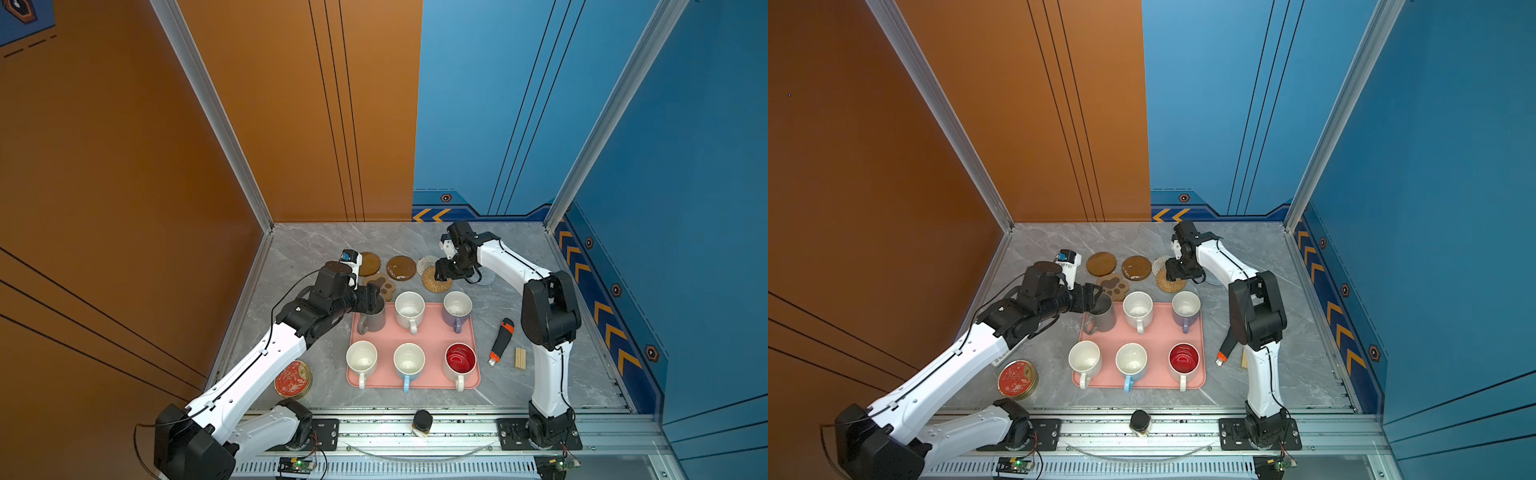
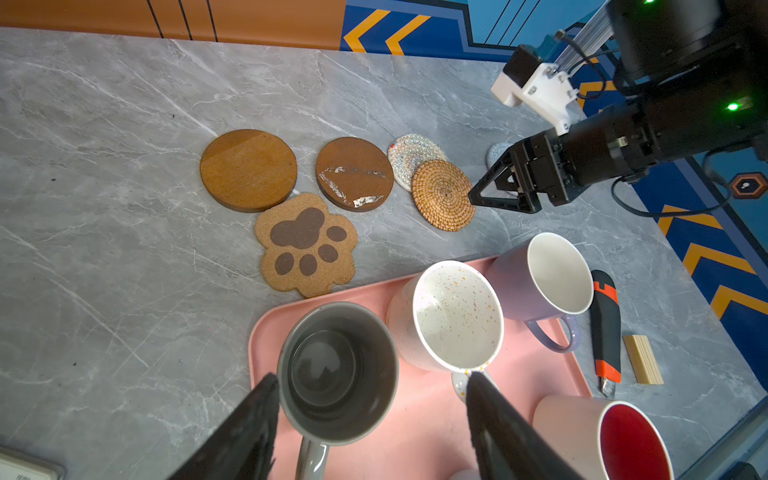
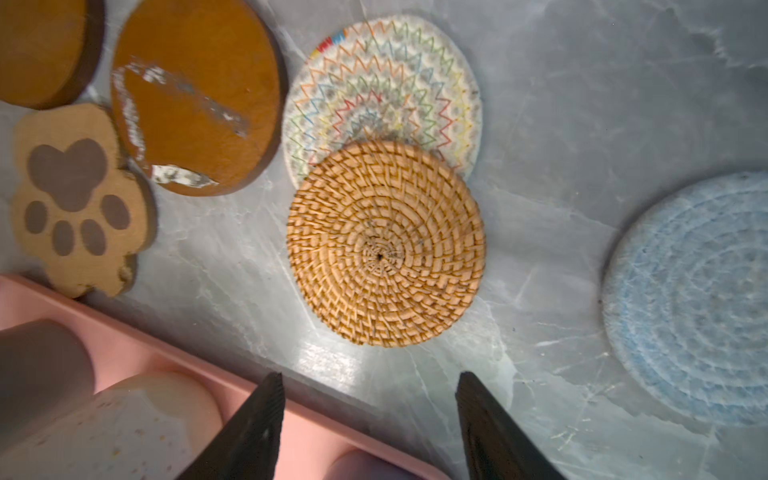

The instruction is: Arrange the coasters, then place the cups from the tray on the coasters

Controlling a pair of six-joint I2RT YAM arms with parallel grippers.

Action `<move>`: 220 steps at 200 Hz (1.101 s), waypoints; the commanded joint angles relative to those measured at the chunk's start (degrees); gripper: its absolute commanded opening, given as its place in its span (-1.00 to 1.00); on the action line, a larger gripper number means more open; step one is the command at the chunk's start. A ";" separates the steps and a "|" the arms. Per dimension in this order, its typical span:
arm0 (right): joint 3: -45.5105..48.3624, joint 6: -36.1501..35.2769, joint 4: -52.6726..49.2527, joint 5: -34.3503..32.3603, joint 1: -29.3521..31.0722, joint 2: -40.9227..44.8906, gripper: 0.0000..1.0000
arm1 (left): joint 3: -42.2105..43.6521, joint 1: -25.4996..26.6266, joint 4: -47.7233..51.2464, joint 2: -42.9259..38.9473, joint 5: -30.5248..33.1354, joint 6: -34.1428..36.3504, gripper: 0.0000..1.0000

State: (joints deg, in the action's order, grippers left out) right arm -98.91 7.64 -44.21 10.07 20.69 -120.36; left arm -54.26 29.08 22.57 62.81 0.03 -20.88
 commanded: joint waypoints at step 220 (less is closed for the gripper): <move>-17.18 -4.64 -8.70 -20.09 10.38 -14.20 0.61 | 1.53 1.08 0.99 -0.32 1.90 -0.47 0.45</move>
State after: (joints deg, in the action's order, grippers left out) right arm -114.45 3.33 -51.05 -8.69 30.46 -133.14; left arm -53.58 29.71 22.57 62.48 0.64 -21.08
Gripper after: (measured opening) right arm 0.803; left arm 0.722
